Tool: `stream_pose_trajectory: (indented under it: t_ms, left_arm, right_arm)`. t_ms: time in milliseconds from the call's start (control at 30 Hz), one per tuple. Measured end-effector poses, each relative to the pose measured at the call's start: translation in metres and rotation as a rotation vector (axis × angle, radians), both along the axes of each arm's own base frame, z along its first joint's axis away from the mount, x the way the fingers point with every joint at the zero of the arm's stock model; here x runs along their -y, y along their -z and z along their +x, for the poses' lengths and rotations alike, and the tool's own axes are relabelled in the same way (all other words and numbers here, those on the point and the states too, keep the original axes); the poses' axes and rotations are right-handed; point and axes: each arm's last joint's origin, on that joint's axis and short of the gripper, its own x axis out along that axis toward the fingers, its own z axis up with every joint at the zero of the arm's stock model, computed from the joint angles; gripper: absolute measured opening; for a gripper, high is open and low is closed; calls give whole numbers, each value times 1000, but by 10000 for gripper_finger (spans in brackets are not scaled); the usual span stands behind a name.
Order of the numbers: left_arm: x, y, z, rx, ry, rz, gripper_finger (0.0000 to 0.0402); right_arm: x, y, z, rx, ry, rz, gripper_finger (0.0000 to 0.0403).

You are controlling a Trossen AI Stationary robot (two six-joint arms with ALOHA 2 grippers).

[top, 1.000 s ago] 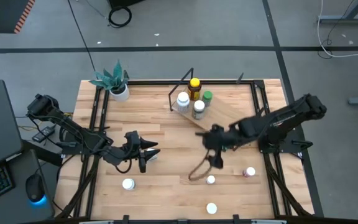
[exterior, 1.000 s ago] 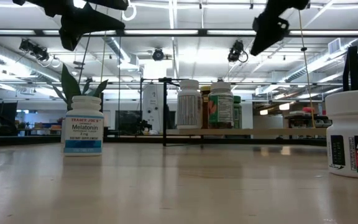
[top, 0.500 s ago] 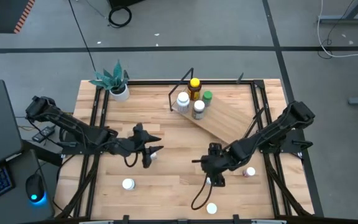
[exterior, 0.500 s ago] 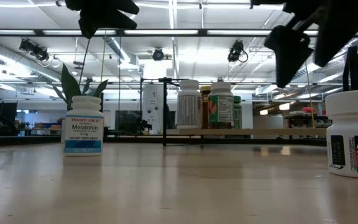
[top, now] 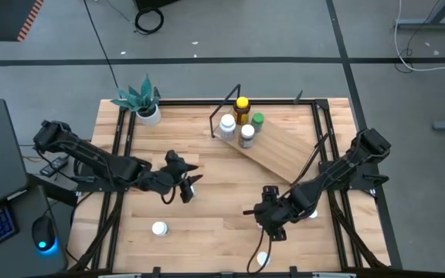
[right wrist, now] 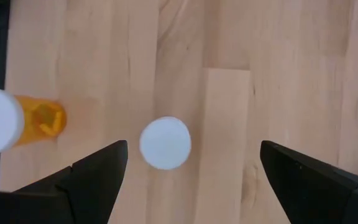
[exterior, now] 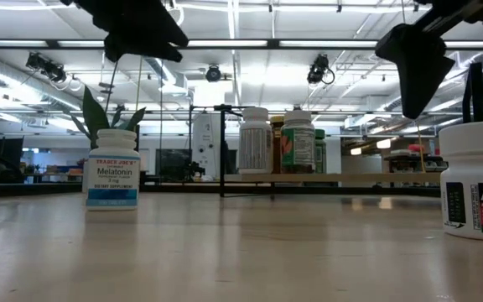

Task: Pick and place medicine bottles onto shelf by color
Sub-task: Put the white and black pill bottle on the shelf

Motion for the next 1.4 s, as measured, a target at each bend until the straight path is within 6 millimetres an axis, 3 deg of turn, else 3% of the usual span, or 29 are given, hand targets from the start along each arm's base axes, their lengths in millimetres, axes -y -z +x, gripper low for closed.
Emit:
stream_pose_trajectory:
  t_ms: [200, 600, 867, 1400]
  left_arm:
    - [4, 9, 20, 25, 31, 79, 172]
    - [2, 7, 24, 58, 18, 78, 172]
    - [3, 6, 24, 64, 21, 75, 172]
    - [3, 6, 24, 73, 24, 69, 172]
  right_arm:
    - [-6, 5, 0, -3, -3, 3, 375]
    - [-10, 18, 7, -11, -3, -7, 370]
    - [-12, 31, 9, -65, -7, -8, 347]
    - [-12, 34, 10, -67, 8, -25, 270]
